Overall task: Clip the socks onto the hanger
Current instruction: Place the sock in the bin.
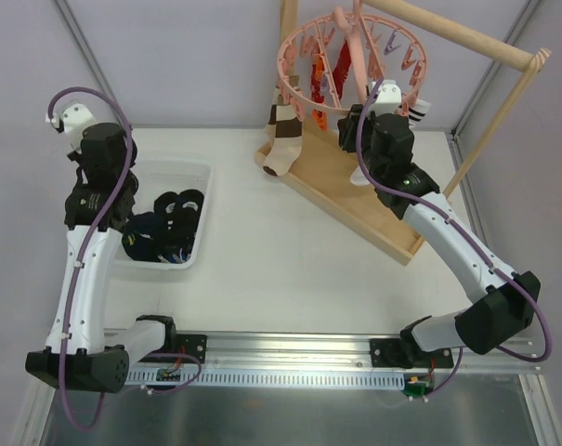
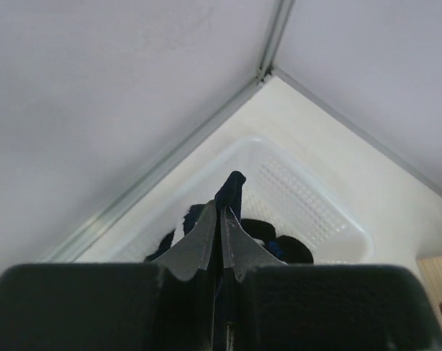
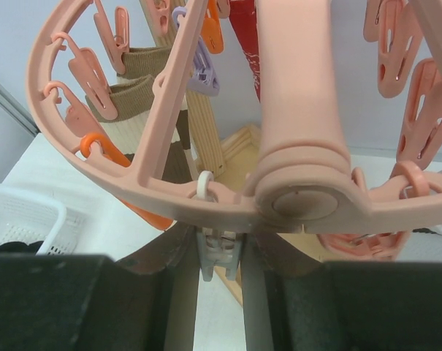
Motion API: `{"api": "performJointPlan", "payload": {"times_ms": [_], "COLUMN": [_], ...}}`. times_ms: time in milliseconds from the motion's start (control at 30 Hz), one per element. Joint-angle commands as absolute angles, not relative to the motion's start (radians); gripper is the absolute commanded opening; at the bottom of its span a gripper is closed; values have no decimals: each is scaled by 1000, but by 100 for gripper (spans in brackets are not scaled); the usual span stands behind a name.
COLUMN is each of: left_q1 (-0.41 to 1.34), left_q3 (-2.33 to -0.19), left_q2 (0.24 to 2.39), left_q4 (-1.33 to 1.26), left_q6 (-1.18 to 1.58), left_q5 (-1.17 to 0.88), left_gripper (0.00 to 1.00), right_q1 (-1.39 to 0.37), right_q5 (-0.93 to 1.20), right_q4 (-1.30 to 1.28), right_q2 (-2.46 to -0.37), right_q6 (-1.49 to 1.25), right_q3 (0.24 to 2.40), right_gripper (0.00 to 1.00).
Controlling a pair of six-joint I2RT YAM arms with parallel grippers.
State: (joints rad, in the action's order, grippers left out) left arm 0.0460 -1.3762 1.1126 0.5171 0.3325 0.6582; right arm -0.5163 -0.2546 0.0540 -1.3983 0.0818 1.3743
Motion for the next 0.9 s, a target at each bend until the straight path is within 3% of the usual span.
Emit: {"api": "performJointPlan", "payload": {"times_ms": [0, 267, 533, 600, 633, 667, 700, 767, 867], "left_q1": [49, 69, 267, 275, 275, 275, 275, 270, 169], "left_q3": [-1424, -1250, -1201, -1206, -1207, -1209, -1212, -1213, -1203], "left_q2": [1086, 1130, 1244, 1258, 1259, 1255, 1247, 1201, 1117], "left_q4": [515, 529, 529, 529, 529, 531, 534, 538, 561], "left_q6": [201, 314, 387, 400, 402, 390, 385, 374, 420], "left_q5": [787, 423, 356, 316, 301, 290, 266, 267, 259], "left_gripper": [0, 0, 0, 18, 35, 72, 83, 98, 99], "right_q1": [-508, -503, -499, -499, -497, -497, -495, -492, -489], "right_q5": [-255, -255, -270, -271, -272, -273, -270, -268, -261], "right_q4": [69, 57, 41, 41, 41, 41, 41, 40, 40], "right_q2": [-1396, -1397, -1391, -1390, -1388, -1390, -1390, -1390, -1391], "right_q6": [71, 67, 83, 83, 83, 84, 84, 86, 87], "right_q3": [1391, 1385, 1382, 1378, 1376, 1374, 1376, 1376, 1376], "right_gripper": [1, 1, 1, 1, 1, 1, 1, 1, 1]}}
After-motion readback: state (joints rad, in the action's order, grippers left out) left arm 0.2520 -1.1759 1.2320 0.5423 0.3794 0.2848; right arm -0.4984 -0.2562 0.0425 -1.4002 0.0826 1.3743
